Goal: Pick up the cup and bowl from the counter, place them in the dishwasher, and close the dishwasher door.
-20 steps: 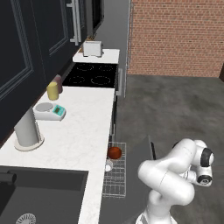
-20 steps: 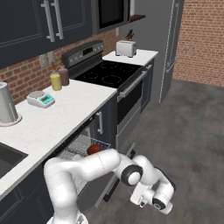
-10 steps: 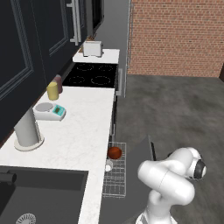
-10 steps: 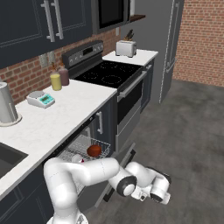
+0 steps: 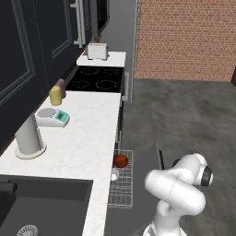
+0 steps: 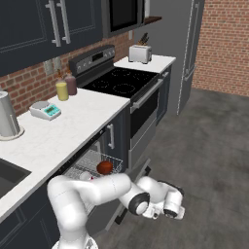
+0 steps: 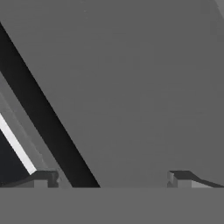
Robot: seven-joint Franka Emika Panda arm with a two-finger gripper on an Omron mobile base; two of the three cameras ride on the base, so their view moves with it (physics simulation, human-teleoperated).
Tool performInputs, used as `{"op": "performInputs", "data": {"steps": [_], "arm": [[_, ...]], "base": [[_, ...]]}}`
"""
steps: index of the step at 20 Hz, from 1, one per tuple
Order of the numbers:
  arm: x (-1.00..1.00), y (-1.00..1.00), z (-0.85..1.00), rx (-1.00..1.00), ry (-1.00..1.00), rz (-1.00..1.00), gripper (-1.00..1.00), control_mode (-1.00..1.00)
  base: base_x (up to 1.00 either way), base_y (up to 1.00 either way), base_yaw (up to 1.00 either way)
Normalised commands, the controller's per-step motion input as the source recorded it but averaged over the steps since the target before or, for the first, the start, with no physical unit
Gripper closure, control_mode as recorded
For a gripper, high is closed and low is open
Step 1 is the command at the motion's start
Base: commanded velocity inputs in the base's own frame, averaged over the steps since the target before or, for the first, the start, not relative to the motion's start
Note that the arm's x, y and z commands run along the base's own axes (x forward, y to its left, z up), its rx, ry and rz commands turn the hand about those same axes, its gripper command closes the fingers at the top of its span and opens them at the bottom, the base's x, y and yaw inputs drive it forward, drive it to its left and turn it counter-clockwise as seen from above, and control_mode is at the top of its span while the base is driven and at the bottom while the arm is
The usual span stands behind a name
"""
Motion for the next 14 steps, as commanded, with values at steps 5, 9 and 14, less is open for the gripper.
{"op": "performInputs", "data": {"steps": [5, 9, 14], "arm": [[0.00, 0.78, -0.18, 0.09, -0.02, 0.27, -1.00, -1.00], [-0.01, 0.64, -0.05, 0.22, 0.00, 0.31, -1.00, -1.00], [-0.02, 0.75, -0.24, 0.29, 0.00, 0.27, -1.00, -1.00]], "base": [[0.00, 0.00, 0.00], [0.00, 0.00, 0.00], [0.00, 0.00, 0.00]]}}
